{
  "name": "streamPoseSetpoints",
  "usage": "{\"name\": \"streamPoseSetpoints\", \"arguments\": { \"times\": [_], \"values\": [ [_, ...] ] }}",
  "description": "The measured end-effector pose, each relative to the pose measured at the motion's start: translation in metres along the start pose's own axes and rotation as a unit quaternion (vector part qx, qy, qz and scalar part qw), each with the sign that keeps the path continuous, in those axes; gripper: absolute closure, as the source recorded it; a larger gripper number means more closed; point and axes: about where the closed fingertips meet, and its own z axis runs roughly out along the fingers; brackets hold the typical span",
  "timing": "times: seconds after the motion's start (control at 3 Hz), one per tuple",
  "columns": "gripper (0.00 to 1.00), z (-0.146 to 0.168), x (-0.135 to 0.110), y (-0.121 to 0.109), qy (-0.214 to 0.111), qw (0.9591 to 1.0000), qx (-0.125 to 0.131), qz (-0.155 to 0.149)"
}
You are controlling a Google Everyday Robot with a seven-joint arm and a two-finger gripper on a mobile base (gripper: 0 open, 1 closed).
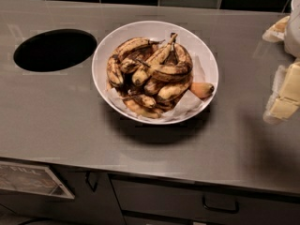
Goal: Pick banana from white bowl
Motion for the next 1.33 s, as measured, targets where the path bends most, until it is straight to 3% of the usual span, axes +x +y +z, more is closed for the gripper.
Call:
{"name": "streamPoseSetpoints", "arguments": {
  "times": [0.33,0.67,1.33],
  "values": [
    [0.0,0.0,-0.001,0.0,0.0,1.0,0.0,-0.001],
    [0.0,0.0,-0.022,-0.002,-0.013,0.9995,0.005,-0.028],
    [0.0,0.011,-0.086,-0.013,-0.045,0.9938,-0.006,-0.101]
  ]
}}
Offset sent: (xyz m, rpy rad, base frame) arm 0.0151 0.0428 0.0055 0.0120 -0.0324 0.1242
